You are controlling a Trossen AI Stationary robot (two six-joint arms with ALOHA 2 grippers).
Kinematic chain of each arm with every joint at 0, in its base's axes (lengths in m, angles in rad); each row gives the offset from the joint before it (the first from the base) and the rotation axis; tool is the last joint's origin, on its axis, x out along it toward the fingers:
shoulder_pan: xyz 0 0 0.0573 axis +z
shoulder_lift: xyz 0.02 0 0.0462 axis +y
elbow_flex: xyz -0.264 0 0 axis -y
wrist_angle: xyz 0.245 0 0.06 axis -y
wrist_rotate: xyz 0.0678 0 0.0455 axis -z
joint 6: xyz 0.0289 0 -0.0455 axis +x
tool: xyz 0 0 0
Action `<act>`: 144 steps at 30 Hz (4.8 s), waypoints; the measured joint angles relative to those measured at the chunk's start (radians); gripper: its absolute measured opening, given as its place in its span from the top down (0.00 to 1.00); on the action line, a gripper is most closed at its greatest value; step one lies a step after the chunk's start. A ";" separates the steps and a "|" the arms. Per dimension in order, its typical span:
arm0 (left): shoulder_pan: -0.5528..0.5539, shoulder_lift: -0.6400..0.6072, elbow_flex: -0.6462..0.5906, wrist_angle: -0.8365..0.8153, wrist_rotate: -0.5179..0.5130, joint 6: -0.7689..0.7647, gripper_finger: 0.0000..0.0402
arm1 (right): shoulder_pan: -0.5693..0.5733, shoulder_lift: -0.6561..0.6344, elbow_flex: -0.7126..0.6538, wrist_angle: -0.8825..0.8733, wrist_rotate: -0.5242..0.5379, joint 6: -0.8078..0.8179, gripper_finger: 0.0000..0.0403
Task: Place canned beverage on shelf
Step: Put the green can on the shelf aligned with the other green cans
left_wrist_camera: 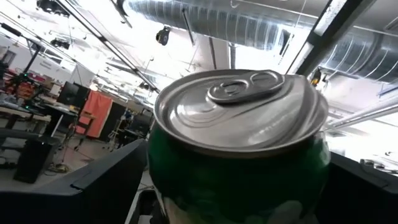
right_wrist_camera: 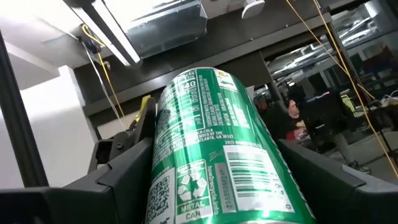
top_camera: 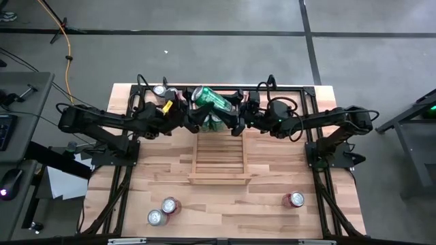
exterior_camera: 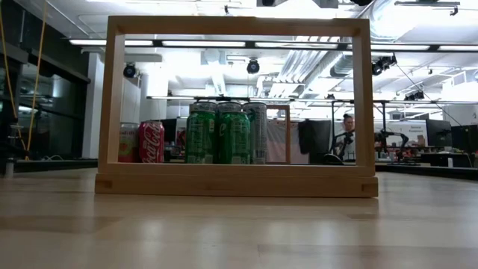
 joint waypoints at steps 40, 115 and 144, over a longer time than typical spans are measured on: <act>-0.018 -0.066 -0.001 -0.740 0.277 0.043 0.29 | 0.000 -0.212 0.001 -0.789 -0.089 -0.006 0.08; -0.013 -0.379 -0.059 -1.006 0.070 -0.021 0.11 | 0.101 -0.429 -0.157 -1.171 -0.074 0.013 0.31; -0.017 -0.565 -0.289 -0.707 -0.122 -0.133 0.11 | -0.167 0.003 -0.569 -0.001 0.119 -0.248 0.31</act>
